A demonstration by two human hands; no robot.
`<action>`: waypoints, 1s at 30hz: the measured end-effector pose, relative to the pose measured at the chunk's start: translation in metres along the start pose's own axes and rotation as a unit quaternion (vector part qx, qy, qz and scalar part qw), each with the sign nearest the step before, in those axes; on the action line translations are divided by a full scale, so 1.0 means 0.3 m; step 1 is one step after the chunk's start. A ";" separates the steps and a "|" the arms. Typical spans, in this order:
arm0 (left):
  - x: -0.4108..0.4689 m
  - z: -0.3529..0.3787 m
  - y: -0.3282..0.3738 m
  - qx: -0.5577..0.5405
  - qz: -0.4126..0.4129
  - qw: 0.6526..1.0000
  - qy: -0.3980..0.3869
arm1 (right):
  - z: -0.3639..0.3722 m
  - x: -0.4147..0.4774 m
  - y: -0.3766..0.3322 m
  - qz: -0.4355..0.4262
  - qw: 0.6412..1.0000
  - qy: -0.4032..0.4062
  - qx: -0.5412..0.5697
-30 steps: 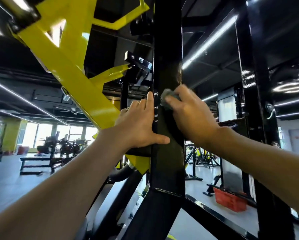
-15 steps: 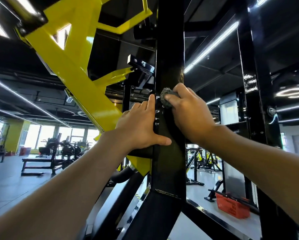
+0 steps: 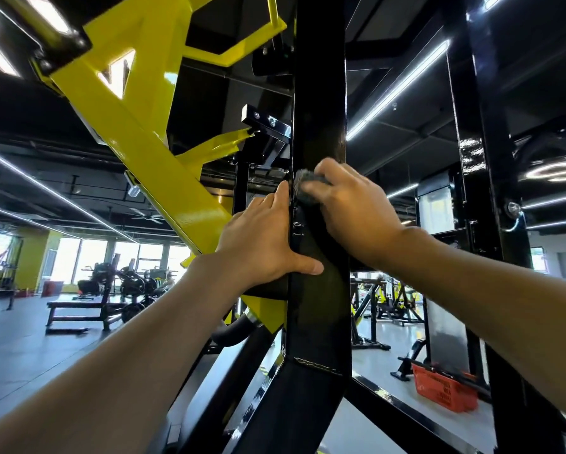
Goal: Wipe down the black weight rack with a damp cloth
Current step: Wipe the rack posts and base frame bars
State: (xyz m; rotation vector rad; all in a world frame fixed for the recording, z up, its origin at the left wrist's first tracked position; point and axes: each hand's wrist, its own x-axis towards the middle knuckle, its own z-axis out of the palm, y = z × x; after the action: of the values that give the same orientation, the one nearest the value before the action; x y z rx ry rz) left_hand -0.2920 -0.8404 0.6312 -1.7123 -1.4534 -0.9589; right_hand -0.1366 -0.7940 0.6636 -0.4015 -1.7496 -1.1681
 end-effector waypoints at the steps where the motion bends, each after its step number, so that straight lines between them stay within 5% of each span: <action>1: 0.000 0.001 -0.002 0.000 -0.002 1.000 0.001 | 0.006 0.008 -0.010 0.033 0.999 0.004 0.003; 6: -0.009 -0.012 0.005 -0.006 -0.007 1.000 -0.010 | 0.014 -0.050 -0.021 -0.063 0.997 -0.051 0.008; 10: -0.014 -0.004 0.002 -0.004 -0.006 1.000 -0.013 | 0.019 -0.007 -0.019 0.057 0.998 0.003 0.010; 14: -0.039 -0.008 0.009 -0.007 -0.011 1.000 -0.019 | -0.001 -0.109 -0.086 -0.009 0.996 -0.082 0.040; 18: -0.069 -0.045 0.011 -0.234 -0.041 0.970 -0.050 | -0.074 -0.136 -0.097 0.116 0.966 -0.140 0.183; 20: -0.118 -0.079 0.044 -0.349 -0.075 0.934 -0.004 | -0.114 -0.128 -0.114 0.302 0.881 -0.098 0.352; 22: -0.160 -0.097 0.088 -0.408 -0.096 0.908 0.018 | -0.164 -0.109 -0.125 0.458 0.693 -0.058 0.554; 24: -0.184 -0.103 0.135 -0.494 -0.107 0.862 -0.037 | -0.220 -0.091 -0.132 0.486 0.514 -0.050 0.705; 25: -0.193 -0.114 0.163 -0.530 -0.118 0.837 -0.063 | -0.249 -0.085 -0.137 0.477 0.460 -0.052 0.747; 27: -0.195 -0.122 0.193 -0.573 -0.138 0.805 -0.071 | -0.284 -0.078 -0.149 0.463 0.430 -0.070 0.772; 30: -0.203 -0.136 0.222 -0.599 -0.139 0.789 -0.019 | -0.298 -0.074 -0.164 0.456 0.481 -0.107 0.741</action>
State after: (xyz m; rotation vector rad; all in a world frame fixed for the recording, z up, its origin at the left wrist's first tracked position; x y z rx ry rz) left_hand -0.2365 -0.9144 0.5957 -2.3381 -1.1385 -2.3652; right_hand -0.1124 -0.8885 0.6262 -0.2482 -1.6389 1.3021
